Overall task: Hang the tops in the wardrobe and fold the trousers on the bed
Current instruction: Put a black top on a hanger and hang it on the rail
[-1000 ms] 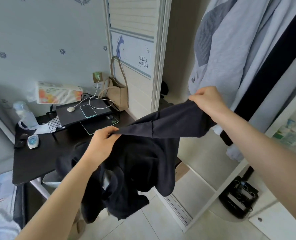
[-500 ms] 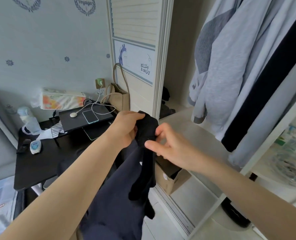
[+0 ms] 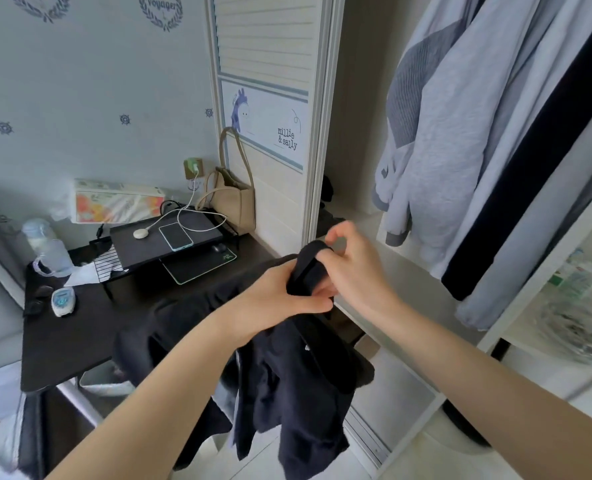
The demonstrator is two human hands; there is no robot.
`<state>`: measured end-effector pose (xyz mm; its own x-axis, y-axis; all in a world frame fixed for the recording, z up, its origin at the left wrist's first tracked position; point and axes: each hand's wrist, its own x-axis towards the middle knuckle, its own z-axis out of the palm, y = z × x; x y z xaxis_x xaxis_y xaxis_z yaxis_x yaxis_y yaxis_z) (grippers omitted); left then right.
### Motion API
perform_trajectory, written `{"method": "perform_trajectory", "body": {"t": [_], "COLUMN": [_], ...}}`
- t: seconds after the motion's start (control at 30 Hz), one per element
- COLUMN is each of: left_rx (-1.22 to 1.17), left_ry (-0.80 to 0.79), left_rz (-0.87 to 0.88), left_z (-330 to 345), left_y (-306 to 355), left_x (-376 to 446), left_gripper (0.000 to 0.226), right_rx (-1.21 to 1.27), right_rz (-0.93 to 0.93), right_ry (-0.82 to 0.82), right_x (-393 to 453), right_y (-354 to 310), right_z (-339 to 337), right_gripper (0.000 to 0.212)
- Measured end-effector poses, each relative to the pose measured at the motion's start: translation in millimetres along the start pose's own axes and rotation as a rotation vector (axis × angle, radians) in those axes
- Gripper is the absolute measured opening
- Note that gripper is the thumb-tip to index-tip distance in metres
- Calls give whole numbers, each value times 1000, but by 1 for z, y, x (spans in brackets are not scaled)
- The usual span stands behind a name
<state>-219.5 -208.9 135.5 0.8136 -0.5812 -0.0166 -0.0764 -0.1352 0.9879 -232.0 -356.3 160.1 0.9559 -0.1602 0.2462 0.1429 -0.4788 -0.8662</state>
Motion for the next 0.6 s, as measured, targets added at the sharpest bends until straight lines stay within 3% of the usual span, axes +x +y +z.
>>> {"method": "perform_trajectory", "body": {"t": [0.07,0.13,0.23,0.33,0.43,0.53,0.6], "left_rx": [114,232,413,445,538,773,840], "left_ry": [136,158,330,483,438,271,178], "left_rz": [40,68,55,48,-33,-229,-391], "left_z": [-1,-5,-14,-13,-10,-10,-15], "left_y": [-6,-18,-37,-50,-65,-90,-99], "left_x": [5,10,14,17,25,31,36], "left_gripper": [26,30,29,22,28,45,39], "right_rx": [54,117,223,177,84,0,-122], "right_rz": [3,29,139,177,141,83,40], "right_ry": [-56,-90,-18,0,28,165,268], "right_x": [0,1,14,18,15,19,23], "right_y": [-9,-16,-19,-16,-13,-13,-8], "right_z": [1,-3,-15,-19,-18,-31,-49], "right_gripper": [29,35,30,18,13,13,16]}}
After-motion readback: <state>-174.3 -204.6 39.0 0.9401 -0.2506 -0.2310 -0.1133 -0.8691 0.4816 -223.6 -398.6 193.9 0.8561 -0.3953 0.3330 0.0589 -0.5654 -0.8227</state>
